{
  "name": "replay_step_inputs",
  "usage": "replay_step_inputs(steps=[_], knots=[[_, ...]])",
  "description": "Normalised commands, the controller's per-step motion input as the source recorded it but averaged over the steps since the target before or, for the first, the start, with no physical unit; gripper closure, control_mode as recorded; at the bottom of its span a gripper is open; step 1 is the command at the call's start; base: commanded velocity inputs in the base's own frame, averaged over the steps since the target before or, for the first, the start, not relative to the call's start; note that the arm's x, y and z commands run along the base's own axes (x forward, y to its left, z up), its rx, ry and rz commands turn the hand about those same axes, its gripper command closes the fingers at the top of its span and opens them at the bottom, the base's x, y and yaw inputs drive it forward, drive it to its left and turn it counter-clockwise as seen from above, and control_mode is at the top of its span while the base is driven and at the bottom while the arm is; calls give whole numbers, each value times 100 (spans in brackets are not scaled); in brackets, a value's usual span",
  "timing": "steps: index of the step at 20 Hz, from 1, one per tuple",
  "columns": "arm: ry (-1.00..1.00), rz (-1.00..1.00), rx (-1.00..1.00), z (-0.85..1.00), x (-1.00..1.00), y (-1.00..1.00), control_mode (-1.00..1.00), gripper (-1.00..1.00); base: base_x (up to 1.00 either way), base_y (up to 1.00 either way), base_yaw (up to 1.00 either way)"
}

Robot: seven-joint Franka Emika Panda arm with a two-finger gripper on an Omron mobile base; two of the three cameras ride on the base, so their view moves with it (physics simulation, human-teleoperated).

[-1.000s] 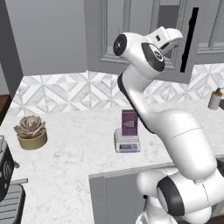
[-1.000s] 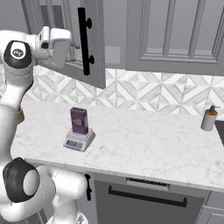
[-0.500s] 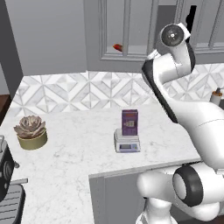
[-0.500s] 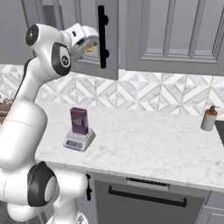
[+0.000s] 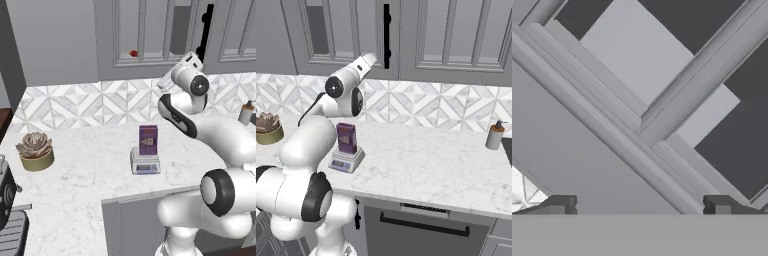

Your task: Pick the cereal and place it on the digital scale for weighing, and close the cabinet.

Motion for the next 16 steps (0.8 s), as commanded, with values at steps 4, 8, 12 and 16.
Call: replay_step_inputs(steps=[4, 8, 12, 16], knots=[[0, 12, 8, -13, 100, 15, -100, -100, 0, 0, 0], [0, 10, 9, 0, 100, 2, -100, -100, 0, 0, 0], [1, 6, 7, 2, 97, 0, -100, -100, 0, 0, 0], [0, 2, 2, 16, 56, 0, -100, -100, 0, 0, 0]])
